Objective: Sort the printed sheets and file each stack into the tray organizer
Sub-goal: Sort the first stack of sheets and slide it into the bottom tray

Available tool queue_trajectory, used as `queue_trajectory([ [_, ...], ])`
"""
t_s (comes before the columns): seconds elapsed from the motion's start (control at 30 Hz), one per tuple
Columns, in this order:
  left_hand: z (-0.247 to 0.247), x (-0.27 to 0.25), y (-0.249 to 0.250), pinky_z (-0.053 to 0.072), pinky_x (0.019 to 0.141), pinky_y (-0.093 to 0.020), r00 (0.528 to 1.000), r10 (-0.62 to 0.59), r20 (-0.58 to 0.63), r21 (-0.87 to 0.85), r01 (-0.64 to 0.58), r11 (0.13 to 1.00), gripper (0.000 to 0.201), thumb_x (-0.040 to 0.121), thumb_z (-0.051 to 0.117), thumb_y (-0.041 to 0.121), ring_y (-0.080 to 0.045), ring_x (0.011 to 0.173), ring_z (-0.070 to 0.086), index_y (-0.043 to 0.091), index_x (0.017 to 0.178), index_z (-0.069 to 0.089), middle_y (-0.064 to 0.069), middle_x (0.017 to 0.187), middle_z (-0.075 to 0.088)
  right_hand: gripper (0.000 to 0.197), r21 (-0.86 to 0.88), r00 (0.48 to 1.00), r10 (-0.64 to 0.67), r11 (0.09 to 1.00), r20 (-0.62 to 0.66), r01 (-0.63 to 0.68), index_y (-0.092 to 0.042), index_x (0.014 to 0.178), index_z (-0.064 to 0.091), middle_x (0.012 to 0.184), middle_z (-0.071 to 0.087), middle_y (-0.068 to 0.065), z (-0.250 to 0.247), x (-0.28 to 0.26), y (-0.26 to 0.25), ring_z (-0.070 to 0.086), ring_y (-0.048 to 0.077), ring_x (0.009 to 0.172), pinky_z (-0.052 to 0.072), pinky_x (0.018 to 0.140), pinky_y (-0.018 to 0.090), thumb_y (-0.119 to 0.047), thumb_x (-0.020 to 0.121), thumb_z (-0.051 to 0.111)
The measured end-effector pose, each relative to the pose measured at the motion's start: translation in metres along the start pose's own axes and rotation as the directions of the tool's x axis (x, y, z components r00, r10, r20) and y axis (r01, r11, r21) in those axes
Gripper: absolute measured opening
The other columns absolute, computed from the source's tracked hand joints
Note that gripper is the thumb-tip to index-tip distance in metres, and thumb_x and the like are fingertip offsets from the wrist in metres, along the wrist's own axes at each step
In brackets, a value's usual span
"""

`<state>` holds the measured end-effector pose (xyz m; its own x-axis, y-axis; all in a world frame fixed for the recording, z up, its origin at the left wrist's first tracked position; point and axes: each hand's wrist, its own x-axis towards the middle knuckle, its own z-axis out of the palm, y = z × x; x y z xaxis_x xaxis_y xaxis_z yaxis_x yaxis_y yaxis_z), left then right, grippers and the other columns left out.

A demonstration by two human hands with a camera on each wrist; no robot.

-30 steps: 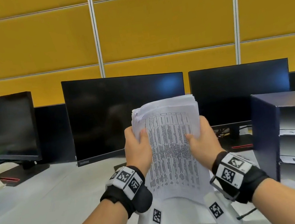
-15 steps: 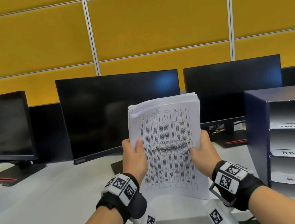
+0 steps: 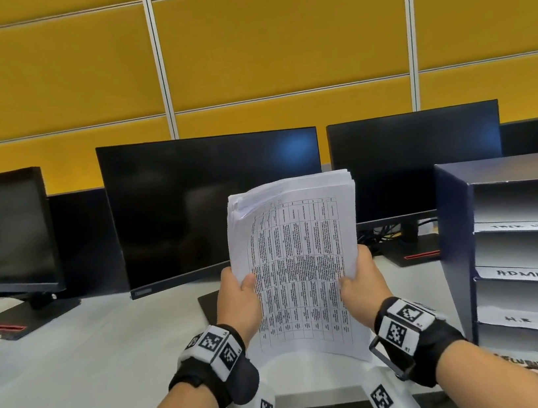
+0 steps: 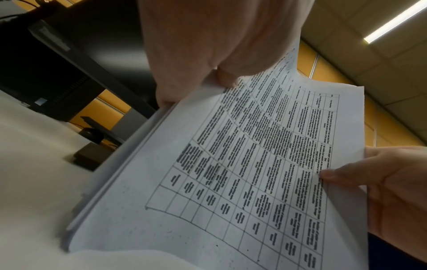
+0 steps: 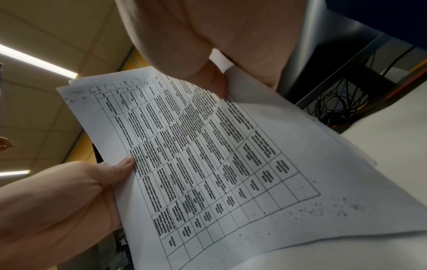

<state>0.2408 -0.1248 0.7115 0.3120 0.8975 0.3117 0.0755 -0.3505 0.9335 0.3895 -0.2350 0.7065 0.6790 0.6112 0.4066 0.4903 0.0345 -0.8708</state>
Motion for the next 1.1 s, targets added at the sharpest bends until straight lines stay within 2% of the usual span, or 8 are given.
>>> queue_trajectory([
  [0.27, -0.011, -0.030, 0.034, 0.043, 0.101, -0.040, 0.998, 0.056, -0.018, 0.019, -0.055, 0.998, 0.024, 0.102, 0.044, 0.019, -0.023, 0.112, 0.053, 0.012, 0.124, 0.048, -0.004, 0.121, 0.056, 0.042, -0.070, 0.999, -0.052, 0.996, 0.013, 0.053, -0.014, 0.126, 0.040, 0.112, 0.055, 0.002, -0.050, -0.037, -0.045, 0.057, 0.023, 0.106, 0.049, 0.089, 0.031, 0.006, 0.089, 0.046],
  [0.4, -0.009, -0.059, 0.064, 0.043, 0.100, -0.042, 0.996, 0.087, -0.005, -0.022, -0.087, 0.996, 0.022, 0.101, 0.045, 0.017, -0.024, 0.108, 0.053, 0.011, 0.122, 0.049, -0.005, 0.116, 0.056, 0.038, -0.090, 0.998, -0.056, 0.994, 0.035, 0.059, -0.010, 0.121, 0.040, 0.114, 0.055, 0.004, -0.090, -0.065, -0.073, 0.056, 0.027, 0.111, 0.051, 0.091, 0.033, 0.010, 0.089, 0.043],
  [0.57, 0.006, -0.102, 0.091, 0.043, 0.092, -0.037, 0.991, 0.115, 0.065, -0.047, -0.112, 0.993, 0.026, 0.101, 0.045, 0.015, -0.022, 0.105, 0.053, 0.010, 0.126, 0.048, -0.003, 0.116, 0.055, 0.036, -0.151, 0.998, -0.055, 0.987, -0.018, 0.052, -0.001, 0.124, 0.039, 0.113, 0.055, 0.017, -0.146, -0.103, -0.087, 0.058, 0.031, 0.099, 0.052, 0.074, 0.038, 0.010, 0.090, 0.041],
  [0.63, 0.017, -0.119, 0.099, 0.042, 0.088, -0.036, 0.988, 0.109, 0.109, -0.073, -0.102, 0.992, 0.029, 0.101, 0.044, 0.015, -0.019, 0.105, 0.051, 0.011, 0.129, 0.046, 0.000, 0.115, 0.053, 0.040, -0.166, 0.998, -0.060, 0.985, -0.033, 0.054, -0.008, 0.125, 0.040, 0.102, 0.056, 0.004, -0.166, -0.111, -0.082, 0.059, 0.016, 0.088, 0.048, 0.058, 0.017, 0.007, 0.089, 0.046],
  [0.7, 0.029, -0.132, 0.103, 0.041, 0.087, -0.035, 0.985, 0.102, 0.142, -0.070, -0.093, 0.993, 0.028, 0.101, 0.045, 0.015, -0.018, 0.104, 0.051, 0.011, 0.129, 0.047, 0.000, 0.115, 0.054, 0.041, -0.167, 0.998, -0.038, 0.985, -0.049, 0.030, -0.011, 0.124, 0.041, 0.096, 0.053, -0.004, -0.182, -0.116, -0.073, 0.058, 0.015, 0.092, 0.042, 0.059, 0.012, 0.006, 0.088, 0.051],
  [0.9, 0.082, -0.174, 0.098, 0.043, 0.100, -0.042, 0.963, 0.054, 0.264, 0.058, -0.072, 0.996, 0.031, 0.100, 0.047, 0.017, -0.030, 0.118, 0.053, 0.006, 0.130, 0.046, -0.012, 0.128, 0.056, 0.040, -0.220, 0.987, 0.116, 0.966, -0.110, -0.138, -0.010, 0.118, 0.044, 0.106, 0.060, 0.006, -0.237, -0.145, -0.031, 0.061, 0.023, 0.095, 0.055, 0.076, 0.032, 0.001, 0.083, 0.059],
  [1.0, 0.113, -0.195, 0.089, 0.042, 0.091, -0.034, 0.939, 0.024, 0.342, 0.135, -0.074, 0.988, 0.031, 0.101, 0.046, 0.016, -0.031, 0.115, 0.053, -0.001, 0.127, 0.046, -0.009, 0.123, 0.055, 0.039, -0.267, 0.966, 0.220, 0.931, -0.137, -0.250, -0.004, 0.112, 0.049, 0.103, 0.062, 0.010, -0.262, -0.163, -0.017, 0.063, 0.026, 0.097, 0.055, 0.083, 0.039, -0.005, 0.075, 0.062],
  [1.1, 0.138, -0.213, 0.074, 0.038, 0.080, -0.029, 0.914, -0.043, 0.403, 0.204, -0.044, 0.978, 0.031, 0.101, 0.046, 0.014, -0.031, 0.109, 0.055, -0.003, 0.126, 0.047, -0.013, 0.122, 0.056, 0.011, -0.388, 0.936, 0.293, 0.854, -0.194, -0.347, -0.007, 0.090, 0.050, 0.093, 0.059, 0.008, -0.276, -0.178, -0.004, 0.057, 0.021, 0.081, 0.050, 0.071, 0.029, -0.001, 0.082, 0.055],
])
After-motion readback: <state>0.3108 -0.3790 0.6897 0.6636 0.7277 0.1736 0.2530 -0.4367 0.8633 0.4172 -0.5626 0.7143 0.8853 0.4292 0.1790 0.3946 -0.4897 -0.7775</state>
